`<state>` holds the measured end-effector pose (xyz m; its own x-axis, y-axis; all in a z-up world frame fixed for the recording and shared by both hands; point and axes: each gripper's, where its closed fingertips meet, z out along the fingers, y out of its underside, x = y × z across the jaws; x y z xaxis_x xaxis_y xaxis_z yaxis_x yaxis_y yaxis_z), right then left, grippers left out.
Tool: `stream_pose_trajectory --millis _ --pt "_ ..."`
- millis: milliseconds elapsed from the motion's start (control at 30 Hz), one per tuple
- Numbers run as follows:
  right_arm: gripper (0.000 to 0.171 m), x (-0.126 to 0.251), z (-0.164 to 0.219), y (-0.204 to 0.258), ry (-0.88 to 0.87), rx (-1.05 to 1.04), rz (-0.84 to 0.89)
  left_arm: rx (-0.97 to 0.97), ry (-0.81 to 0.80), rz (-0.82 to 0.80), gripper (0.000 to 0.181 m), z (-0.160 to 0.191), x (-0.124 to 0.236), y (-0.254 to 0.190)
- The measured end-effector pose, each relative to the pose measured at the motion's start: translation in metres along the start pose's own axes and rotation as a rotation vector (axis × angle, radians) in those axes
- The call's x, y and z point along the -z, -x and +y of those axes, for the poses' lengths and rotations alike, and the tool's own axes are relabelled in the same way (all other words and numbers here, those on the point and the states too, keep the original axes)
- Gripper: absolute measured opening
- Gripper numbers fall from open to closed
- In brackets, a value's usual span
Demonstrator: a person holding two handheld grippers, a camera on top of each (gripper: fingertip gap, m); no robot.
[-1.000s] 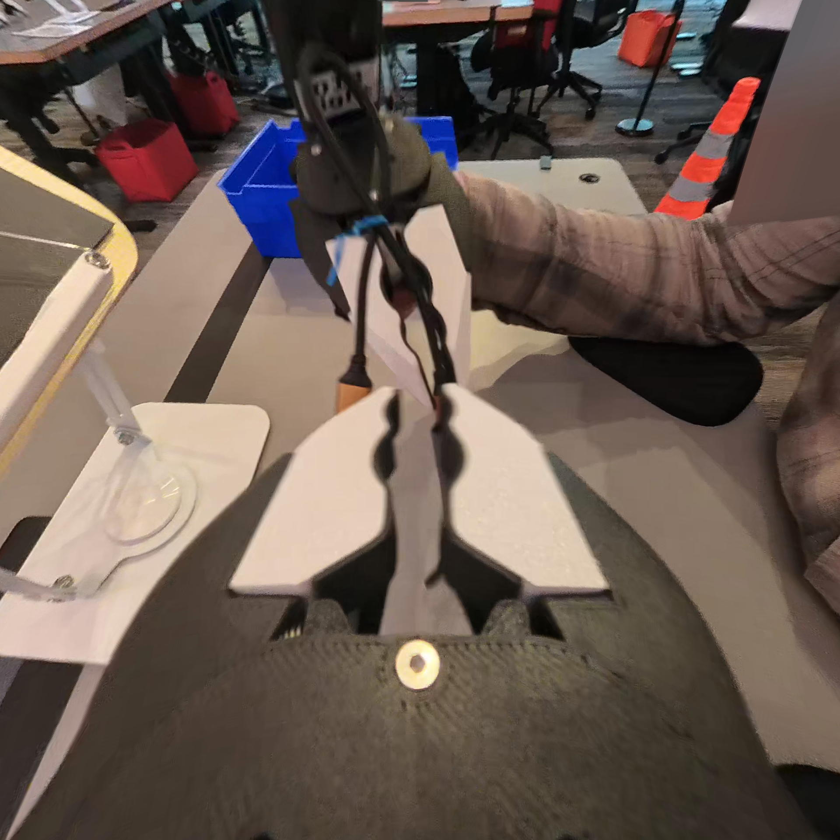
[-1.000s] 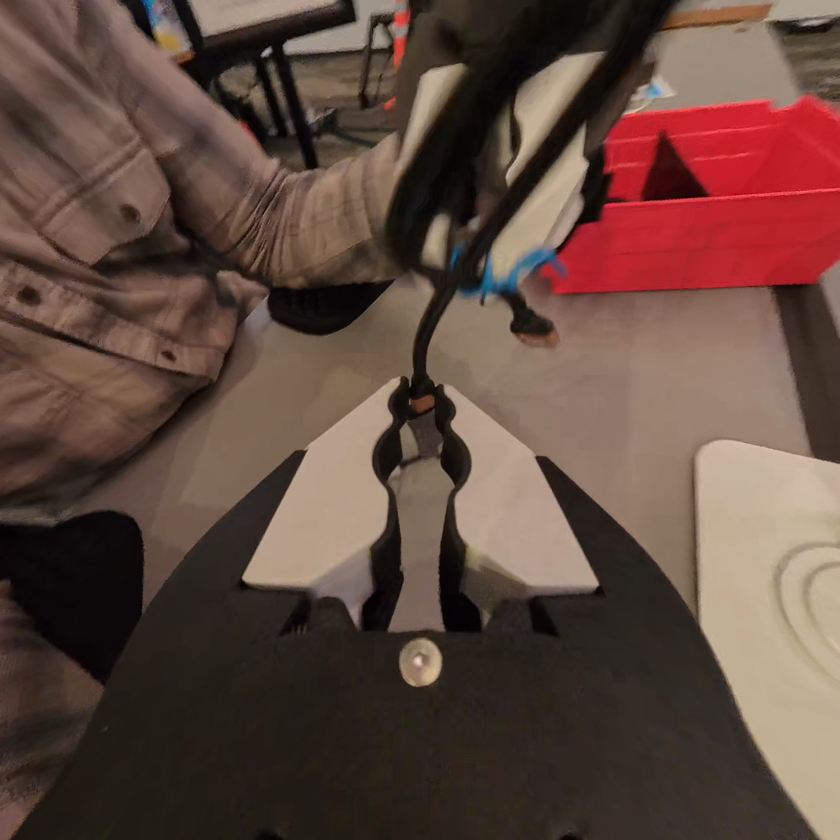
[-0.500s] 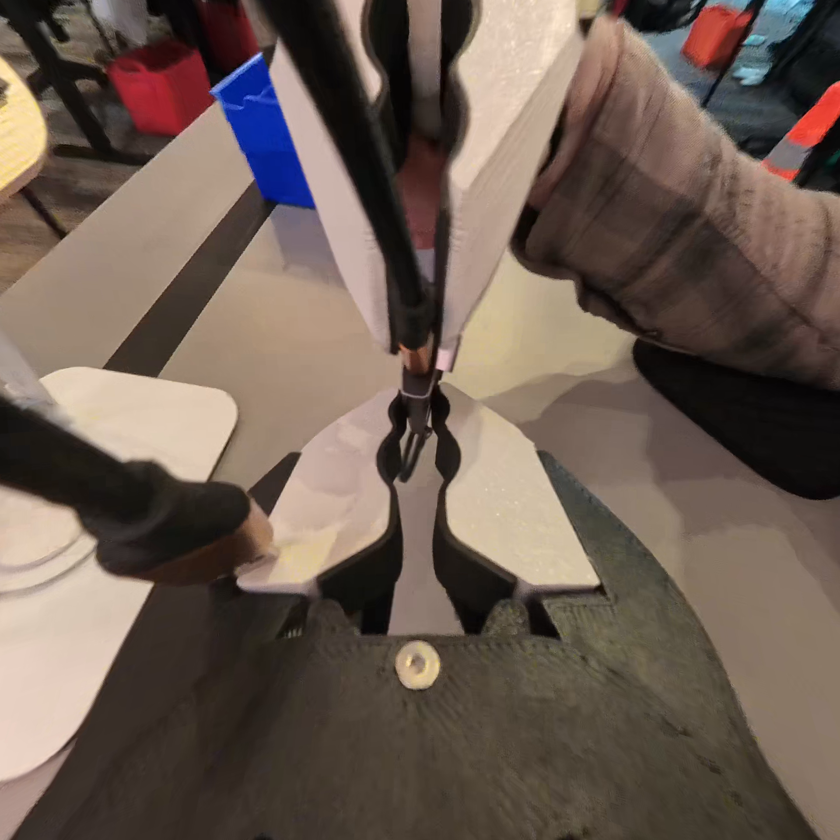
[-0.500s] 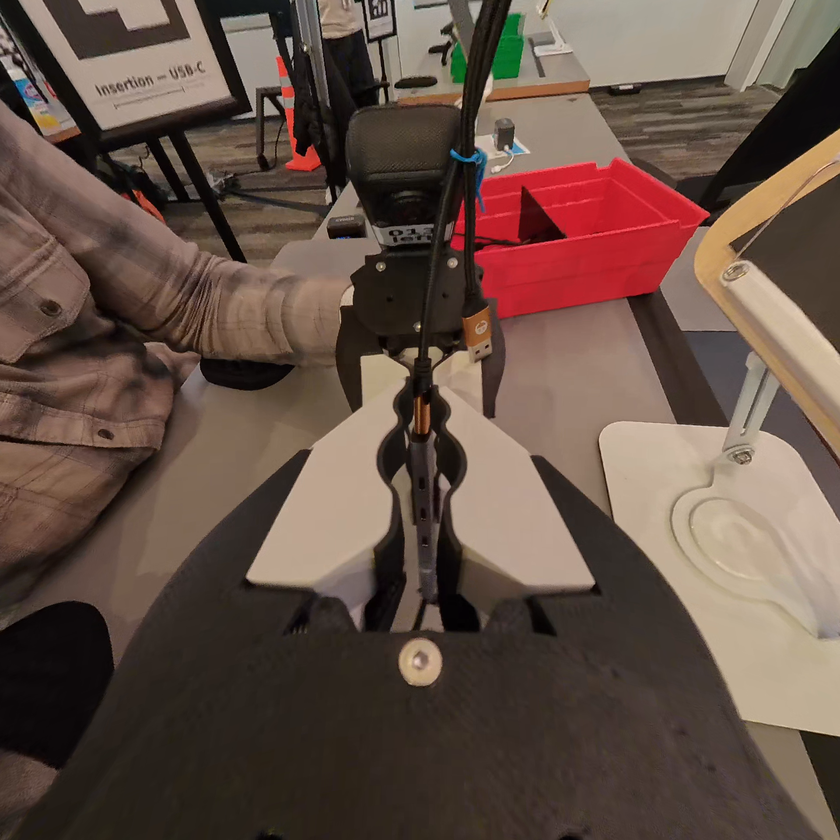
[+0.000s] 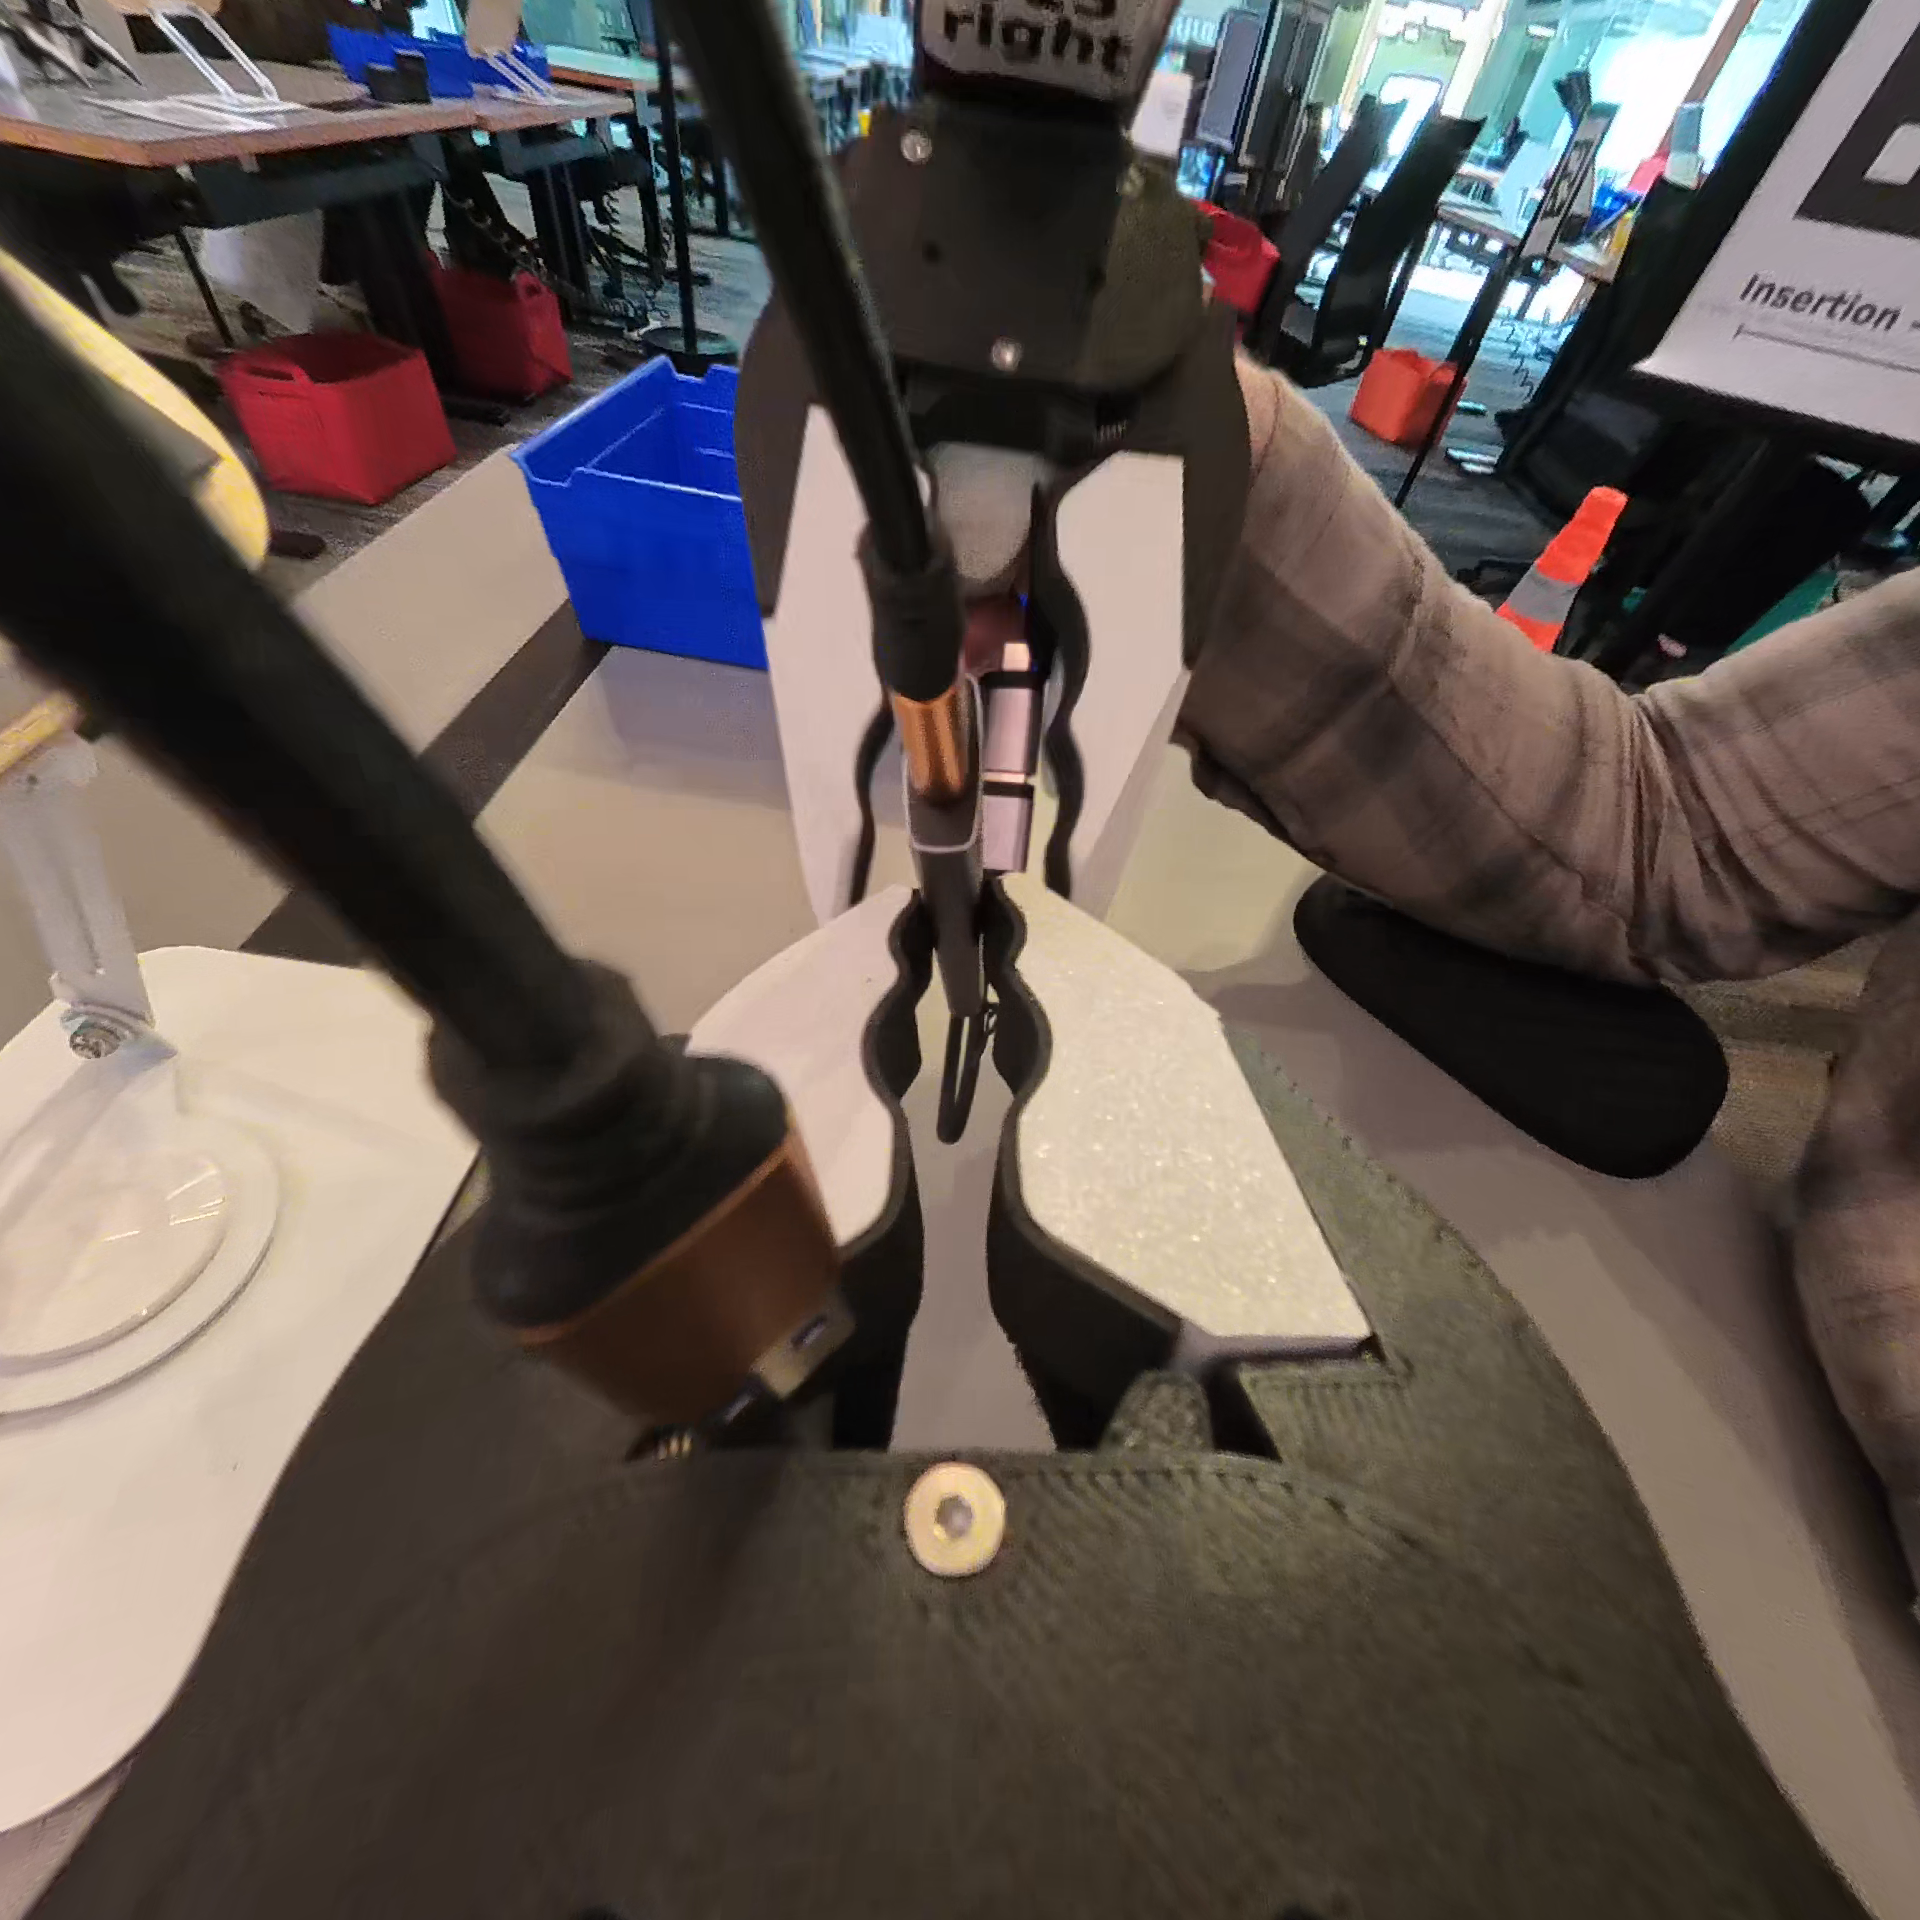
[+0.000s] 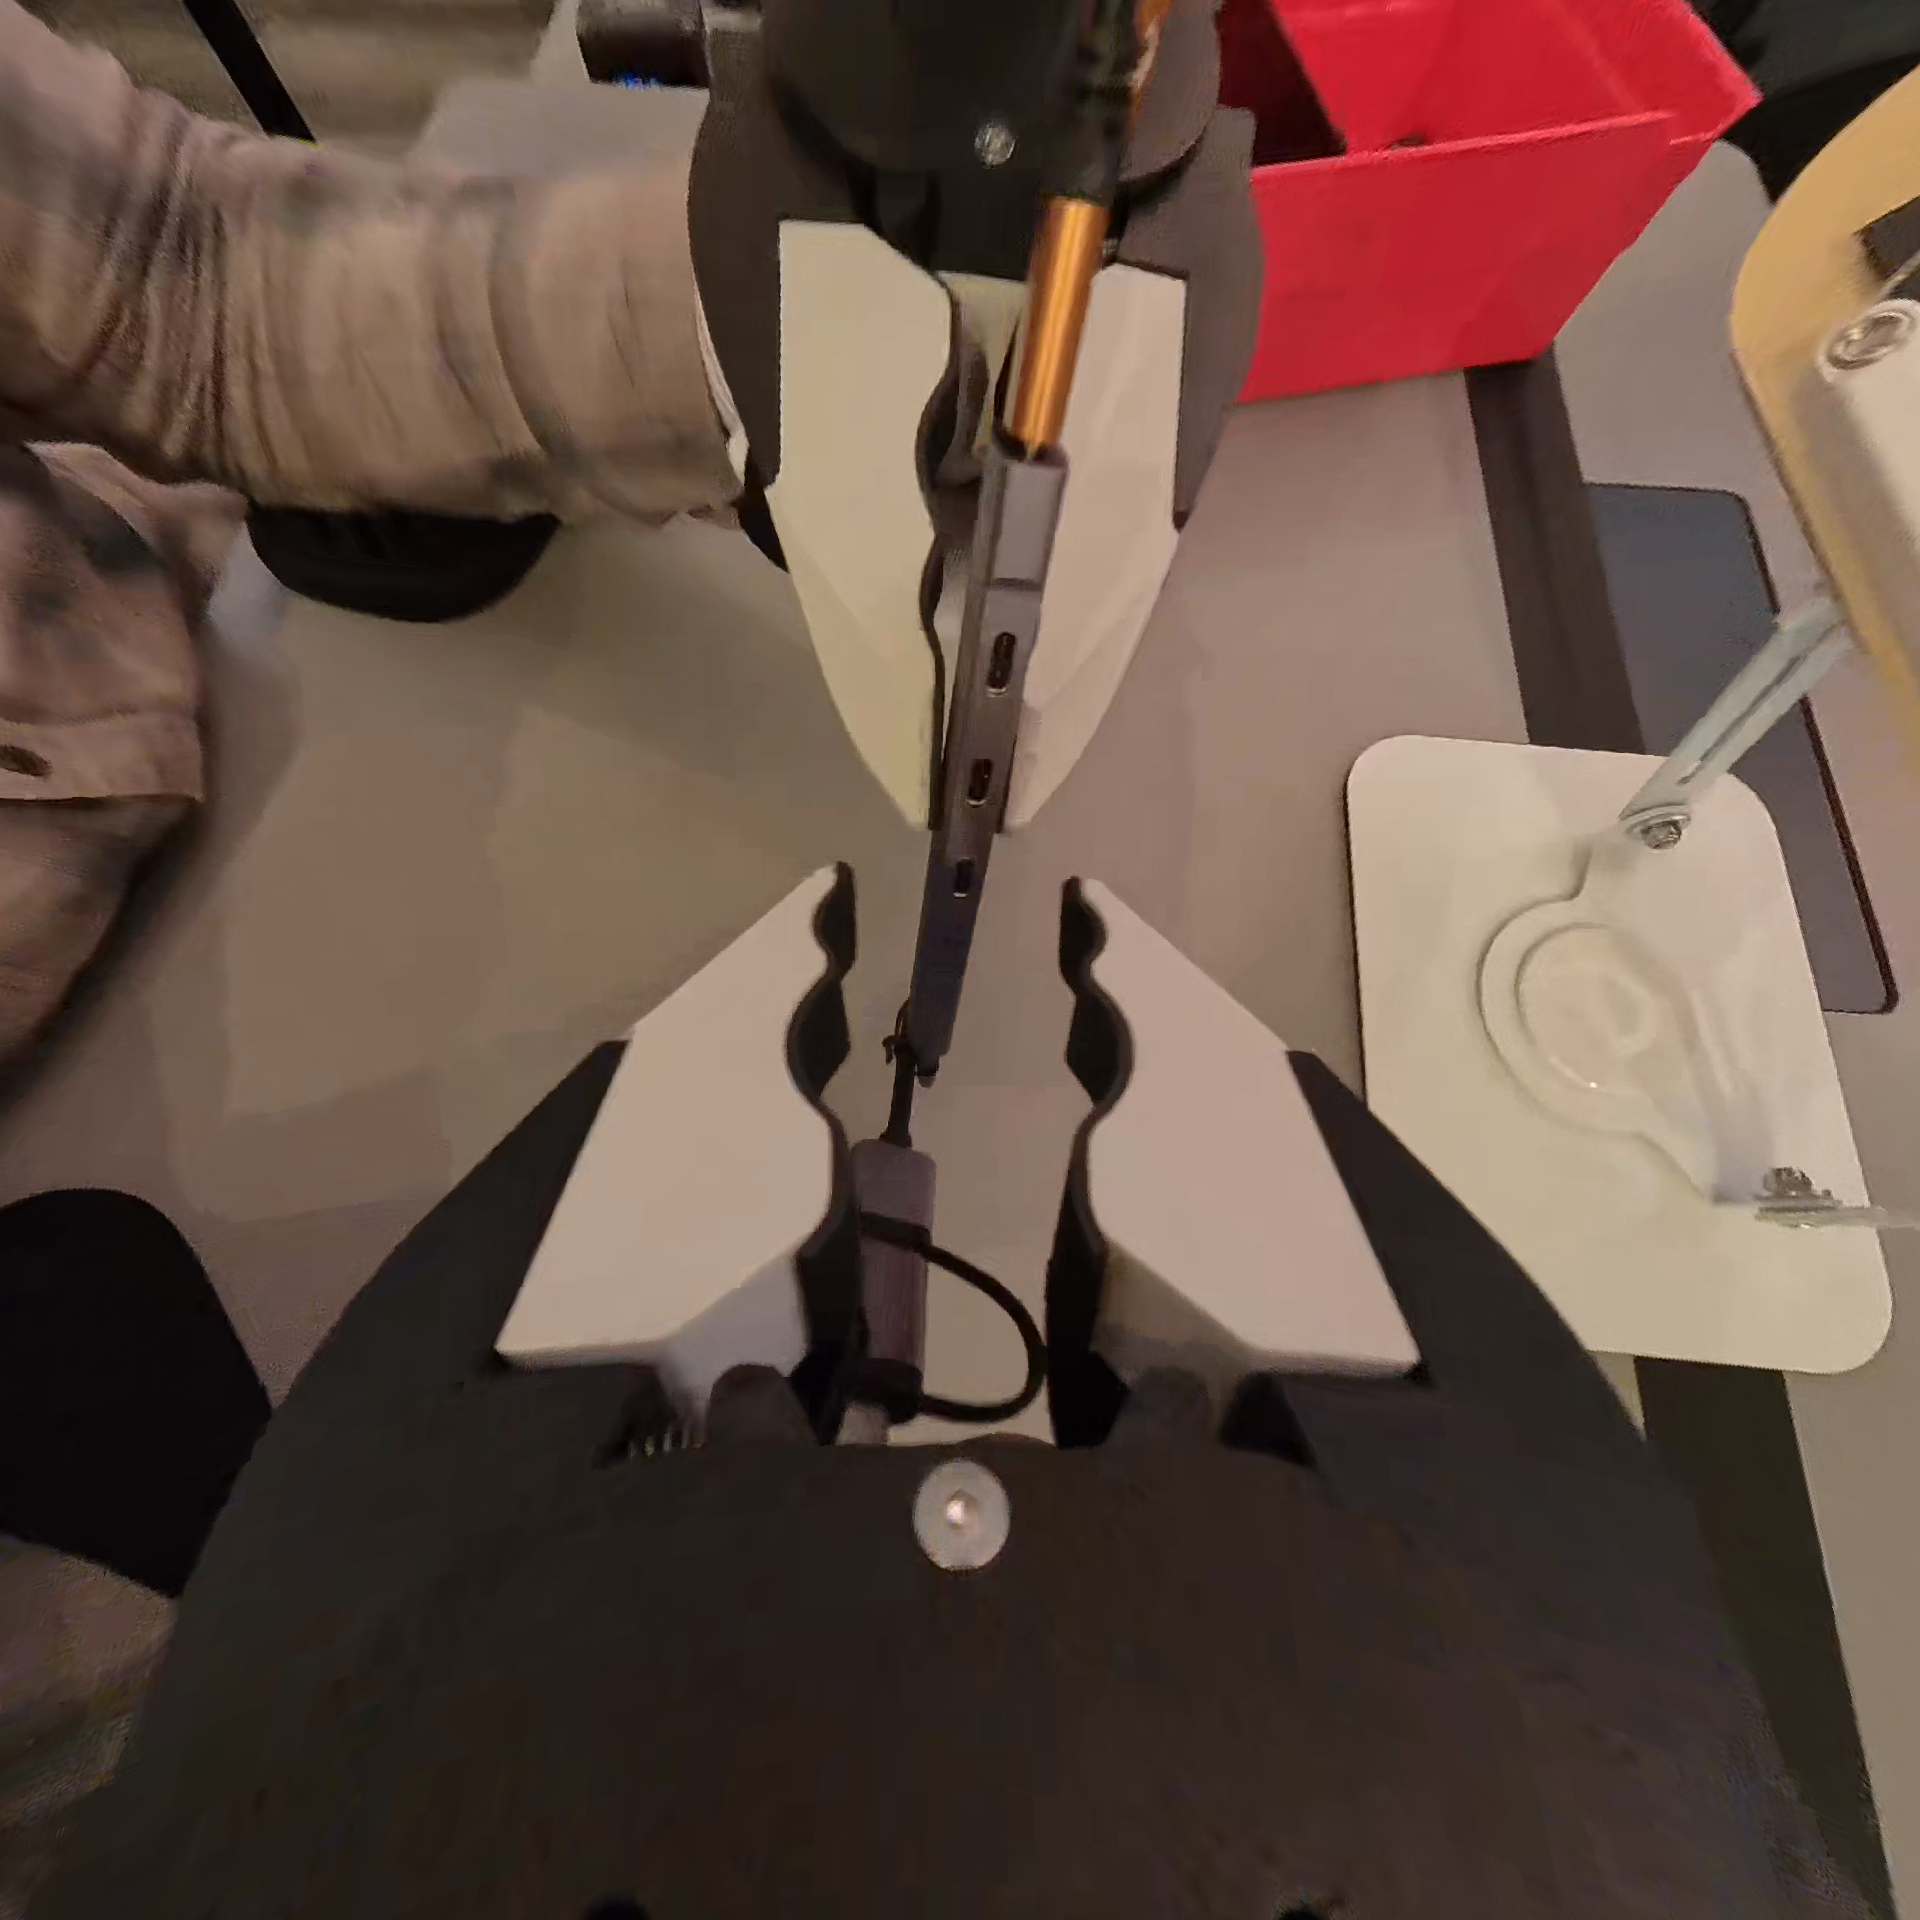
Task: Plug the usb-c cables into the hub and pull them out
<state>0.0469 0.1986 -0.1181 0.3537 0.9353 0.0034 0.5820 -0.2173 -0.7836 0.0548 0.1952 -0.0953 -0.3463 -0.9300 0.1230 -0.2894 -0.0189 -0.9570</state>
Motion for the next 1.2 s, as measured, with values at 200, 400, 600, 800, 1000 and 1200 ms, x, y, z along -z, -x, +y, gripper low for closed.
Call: stream_pose_trajectory --millis 200,400,600,800,1000,1200 --pt "0.006 -0.014 -0.004 0.001 0.0 0.021 -0.035 -0.02 -0.003 -0.006 0.009 -0.002 0.006 0.0" --pt "0.006 0.007 -0.013 -0.003 -0.039 0.038 0.032 -0.013 -0.024 -0.034 0.034 -0.017 0.017 0.0" --pt "0.006 0.109 0.005 -0.022 0.009 -0.004 0.309 -0.032 -0.061 -0.097 0.035 -0.028 0.042 0.009" --pt "0.007 0.276 0.11 -0.061 0.382 -0.182 0.662 -0.036 -0.008 -0.116 0.027 -0.016 0.036 0.014" --pt "0.007 0.36 0.227 -0.093 0.614 -0.396 0.786 -0.032 0.034 -0.101 0.022 -0.004 0.023 0.014" --pt "0.007 0.341 0.281 -0.137 0.207 -0.722 0.719 -0.024 0.068 -0.082 0.022 0.008 0.013 0.013"
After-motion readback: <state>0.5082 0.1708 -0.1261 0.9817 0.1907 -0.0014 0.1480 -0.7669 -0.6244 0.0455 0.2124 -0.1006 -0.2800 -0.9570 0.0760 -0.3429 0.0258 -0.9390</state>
